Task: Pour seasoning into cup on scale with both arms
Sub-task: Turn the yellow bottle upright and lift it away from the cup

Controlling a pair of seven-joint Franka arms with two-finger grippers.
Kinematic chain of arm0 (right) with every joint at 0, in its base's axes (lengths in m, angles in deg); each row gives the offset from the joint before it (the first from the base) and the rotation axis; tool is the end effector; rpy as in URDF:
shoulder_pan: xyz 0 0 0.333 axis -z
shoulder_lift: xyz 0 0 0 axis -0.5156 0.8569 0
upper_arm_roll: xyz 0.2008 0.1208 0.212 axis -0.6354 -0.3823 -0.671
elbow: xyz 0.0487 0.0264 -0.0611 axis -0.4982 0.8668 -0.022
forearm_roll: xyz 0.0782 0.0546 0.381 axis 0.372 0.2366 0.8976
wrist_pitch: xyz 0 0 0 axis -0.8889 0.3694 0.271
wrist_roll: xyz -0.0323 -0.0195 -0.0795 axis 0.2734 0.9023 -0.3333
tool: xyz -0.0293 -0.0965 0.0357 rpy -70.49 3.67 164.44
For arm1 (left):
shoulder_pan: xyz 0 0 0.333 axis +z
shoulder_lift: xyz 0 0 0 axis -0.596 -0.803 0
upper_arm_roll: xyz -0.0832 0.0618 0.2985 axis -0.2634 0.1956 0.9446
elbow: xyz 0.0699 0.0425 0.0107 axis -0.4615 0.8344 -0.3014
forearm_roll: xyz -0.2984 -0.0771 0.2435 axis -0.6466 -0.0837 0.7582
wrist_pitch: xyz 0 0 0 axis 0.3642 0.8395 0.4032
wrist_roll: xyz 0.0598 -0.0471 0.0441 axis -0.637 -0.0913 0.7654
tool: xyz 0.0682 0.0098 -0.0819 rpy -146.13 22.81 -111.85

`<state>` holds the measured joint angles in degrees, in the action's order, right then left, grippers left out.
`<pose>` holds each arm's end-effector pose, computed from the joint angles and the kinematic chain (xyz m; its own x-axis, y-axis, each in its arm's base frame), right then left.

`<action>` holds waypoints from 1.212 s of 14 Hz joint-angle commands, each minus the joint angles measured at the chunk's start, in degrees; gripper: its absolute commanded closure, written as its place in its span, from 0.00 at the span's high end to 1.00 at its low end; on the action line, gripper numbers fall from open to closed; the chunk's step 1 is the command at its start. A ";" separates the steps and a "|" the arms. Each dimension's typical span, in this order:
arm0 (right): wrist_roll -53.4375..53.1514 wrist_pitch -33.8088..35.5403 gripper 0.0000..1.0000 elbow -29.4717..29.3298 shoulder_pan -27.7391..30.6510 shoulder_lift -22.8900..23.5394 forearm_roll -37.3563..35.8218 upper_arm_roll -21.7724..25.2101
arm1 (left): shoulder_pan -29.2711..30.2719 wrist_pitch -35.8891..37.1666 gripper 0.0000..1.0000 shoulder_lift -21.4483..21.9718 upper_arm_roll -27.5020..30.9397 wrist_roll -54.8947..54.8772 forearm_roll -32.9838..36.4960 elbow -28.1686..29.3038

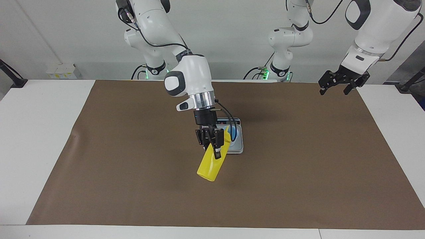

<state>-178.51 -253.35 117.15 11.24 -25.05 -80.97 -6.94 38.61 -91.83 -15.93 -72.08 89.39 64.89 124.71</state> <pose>0.6302 0.3232 0.4632 0.4778 -0.8125 0.3341 -0.4639 -0.5563 -0.6894 0.5364 -0.0340 0.6137 0.9992 -0.0372 -0.0171 -0.0370 -0.9993 0.0092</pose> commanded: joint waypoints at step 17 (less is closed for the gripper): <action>11.10 12.73 0.00 -1.39 14.42 -4.00 21.10 -15.24 | 0.43 -0.56 1.00 1.78 -0.29 0.78 0.86 1.92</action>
<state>-170.31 -243.22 116.05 23.73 -27.54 -62.00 -20.71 38.61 -91.83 -15.92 -72.08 89.50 64.89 124.71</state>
